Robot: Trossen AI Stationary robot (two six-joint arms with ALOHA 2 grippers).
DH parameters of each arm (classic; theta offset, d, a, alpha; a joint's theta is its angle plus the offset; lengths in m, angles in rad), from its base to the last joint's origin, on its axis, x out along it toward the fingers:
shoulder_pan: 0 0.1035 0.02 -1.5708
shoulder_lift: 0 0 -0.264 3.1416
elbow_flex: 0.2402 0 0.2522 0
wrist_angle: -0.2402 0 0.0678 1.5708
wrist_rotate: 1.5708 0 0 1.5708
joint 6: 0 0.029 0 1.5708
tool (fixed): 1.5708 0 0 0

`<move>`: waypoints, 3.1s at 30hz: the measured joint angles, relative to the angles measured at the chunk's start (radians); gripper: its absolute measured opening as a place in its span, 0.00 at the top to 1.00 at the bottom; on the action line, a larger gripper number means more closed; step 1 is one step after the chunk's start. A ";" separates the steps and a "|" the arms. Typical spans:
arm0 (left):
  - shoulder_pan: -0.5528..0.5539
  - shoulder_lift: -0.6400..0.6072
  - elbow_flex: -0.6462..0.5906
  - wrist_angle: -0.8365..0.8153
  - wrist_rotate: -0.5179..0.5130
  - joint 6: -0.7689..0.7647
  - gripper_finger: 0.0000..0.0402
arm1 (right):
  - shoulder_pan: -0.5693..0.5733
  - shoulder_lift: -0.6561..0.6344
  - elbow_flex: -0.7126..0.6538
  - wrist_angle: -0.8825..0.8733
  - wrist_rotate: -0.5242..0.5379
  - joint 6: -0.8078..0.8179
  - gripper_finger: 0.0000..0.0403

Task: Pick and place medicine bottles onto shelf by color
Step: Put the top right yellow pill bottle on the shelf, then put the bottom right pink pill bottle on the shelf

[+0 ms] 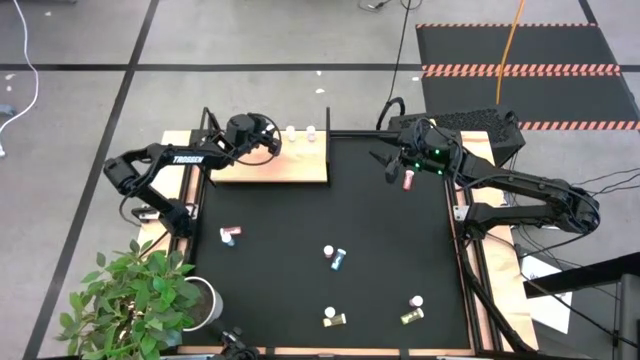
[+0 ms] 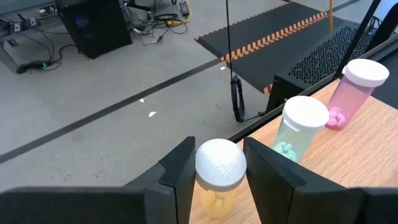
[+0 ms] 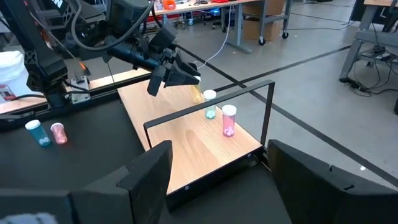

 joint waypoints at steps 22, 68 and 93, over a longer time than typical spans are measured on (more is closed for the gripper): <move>0.000 0.000 0.001 -0.001 0.001 -0.010 0.48 | 0.000 0.000 0.001 0.000 -0.022 0.041 0.36; -0.823 -0.187 0.501 -0.751 -0.344 -0.400 0.43 | 0.614 -0.164 -0.030 -0.677 0.374 0.696 0.60; -1.077 -0.206 0.503 -1.455 -0.208 -0.887 0.43 | 0.873 0.436 0.436 -0.628 0.399 0.780 0.60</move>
